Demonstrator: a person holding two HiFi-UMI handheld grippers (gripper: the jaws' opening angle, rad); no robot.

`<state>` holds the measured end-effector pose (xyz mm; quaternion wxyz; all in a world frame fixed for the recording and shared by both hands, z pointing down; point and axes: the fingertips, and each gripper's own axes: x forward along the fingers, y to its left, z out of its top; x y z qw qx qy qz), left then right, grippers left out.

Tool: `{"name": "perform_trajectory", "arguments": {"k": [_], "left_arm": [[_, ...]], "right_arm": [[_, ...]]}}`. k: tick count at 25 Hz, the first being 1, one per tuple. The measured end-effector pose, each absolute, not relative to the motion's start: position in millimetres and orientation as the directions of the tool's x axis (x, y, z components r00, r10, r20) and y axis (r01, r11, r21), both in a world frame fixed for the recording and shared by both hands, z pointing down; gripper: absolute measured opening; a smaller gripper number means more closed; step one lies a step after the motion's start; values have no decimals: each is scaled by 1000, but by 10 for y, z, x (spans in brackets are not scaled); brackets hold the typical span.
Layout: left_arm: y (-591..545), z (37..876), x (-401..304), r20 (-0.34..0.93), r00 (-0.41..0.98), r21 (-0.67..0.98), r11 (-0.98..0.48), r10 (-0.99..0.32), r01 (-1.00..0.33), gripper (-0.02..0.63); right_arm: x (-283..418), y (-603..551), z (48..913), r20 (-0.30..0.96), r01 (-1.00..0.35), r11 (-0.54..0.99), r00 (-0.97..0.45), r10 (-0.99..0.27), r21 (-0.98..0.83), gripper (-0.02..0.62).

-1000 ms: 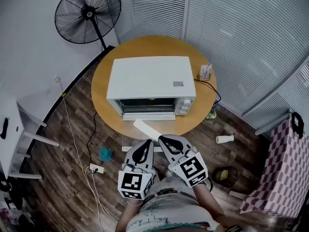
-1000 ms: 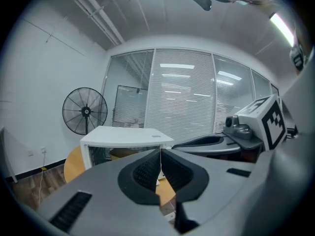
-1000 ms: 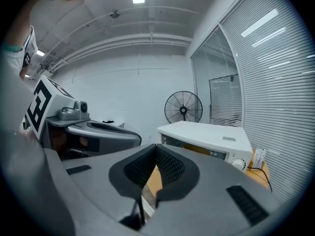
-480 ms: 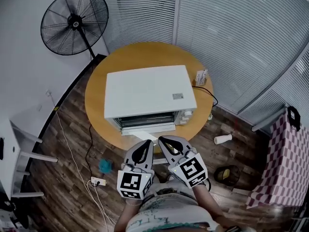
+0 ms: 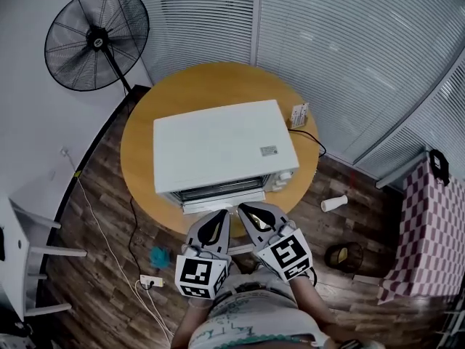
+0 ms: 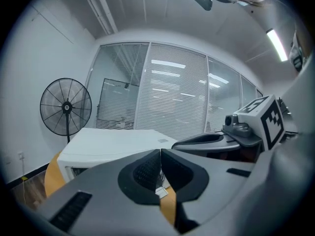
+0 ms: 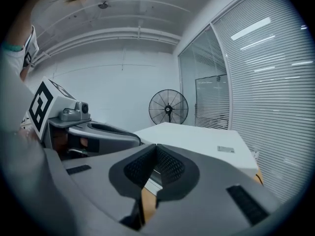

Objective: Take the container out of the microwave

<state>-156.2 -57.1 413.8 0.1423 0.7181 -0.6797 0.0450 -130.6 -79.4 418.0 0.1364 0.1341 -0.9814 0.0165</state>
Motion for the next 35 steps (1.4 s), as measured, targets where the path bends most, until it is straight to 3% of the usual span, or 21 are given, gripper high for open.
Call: {"name": "perform_trajectory", "arguments": {"k": [20,35], "left_arm": [[-666,4334,-1968,259,220,101,-200,-940,-975,17],[-810,4360,-1926,263,204,116,-179,-943,-977,17]], "right_arm": [[-1672,-847,4323,268,-433,901,-868,-418,5,-6],[-1662,-1011,4331,282,-404,915,-878,-387,-5,-6]]}}
